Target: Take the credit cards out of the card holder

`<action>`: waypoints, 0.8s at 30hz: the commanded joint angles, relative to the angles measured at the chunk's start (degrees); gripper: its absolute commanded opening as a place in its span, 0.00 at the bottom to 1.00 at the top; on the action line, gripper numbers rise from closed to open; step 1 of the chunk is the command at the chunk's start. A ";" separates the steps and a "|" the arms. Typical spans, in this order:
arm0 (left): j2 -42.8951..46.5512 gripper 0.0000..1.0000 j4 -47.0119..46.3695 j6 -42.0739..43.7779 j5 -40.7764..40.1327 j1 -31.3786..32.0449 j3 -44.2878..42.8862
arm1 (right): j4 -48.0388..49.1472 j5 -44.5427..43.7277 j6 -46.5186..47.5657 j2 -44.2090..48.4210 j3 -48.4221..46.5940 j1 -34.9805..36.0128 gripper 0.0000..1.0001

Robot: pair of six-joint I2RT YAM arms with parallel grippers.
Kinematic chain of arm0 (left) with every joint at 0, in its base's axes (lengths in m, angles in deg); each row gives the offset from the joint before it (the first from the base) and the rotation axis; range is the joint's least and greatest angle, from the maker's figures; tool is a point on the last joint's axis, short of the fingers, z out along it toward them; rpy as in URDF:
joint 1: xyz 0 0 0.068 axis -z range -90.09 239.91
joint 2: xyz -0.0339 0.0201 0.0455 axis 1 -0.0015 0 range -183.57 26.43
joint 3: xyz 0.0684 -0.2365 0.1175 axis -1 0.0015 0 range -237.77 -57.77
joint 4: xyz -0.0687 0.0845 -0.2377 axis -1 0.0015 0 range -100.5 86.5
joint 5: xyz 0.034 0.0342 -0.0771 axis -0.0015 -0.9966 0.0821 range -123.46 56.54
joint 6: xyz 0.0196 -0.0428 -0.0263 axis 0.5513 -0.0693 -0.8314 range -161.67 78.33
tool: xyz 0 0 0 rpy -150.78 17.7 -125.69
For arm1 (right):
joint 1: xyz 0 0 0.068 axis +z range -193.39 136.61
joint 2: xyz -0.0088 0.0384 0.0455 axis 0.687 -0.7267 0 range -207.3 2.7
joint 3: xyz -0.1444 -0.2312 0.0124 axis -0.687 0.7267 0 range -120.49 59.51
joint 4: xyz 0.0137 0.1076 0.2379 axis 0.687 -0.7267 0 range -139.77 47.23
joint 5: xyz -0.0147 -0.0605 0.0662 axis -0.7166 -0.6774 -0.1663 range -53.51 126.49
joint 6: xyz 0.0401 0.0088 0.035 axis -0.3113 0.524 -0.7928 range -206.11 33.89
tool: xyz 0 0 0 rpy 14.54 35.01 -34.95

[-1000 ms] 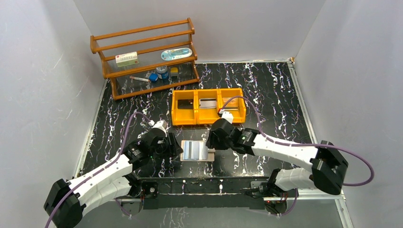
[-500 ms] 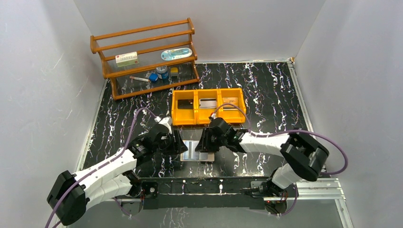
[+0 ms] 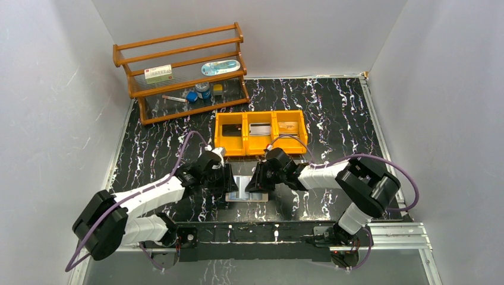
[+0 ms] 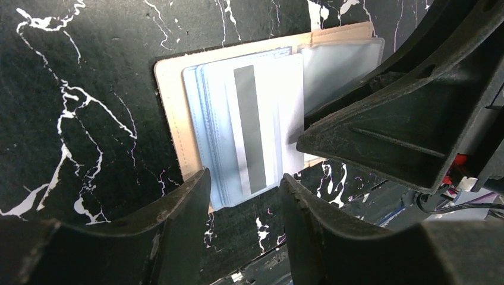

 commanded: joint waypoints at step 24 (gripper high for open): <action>-2.95 0.24 -2.94 -0.10 1.94 0.56 2.98 | 7.10 2.60 -3.57 -0.49 4.33 -2.32 0.09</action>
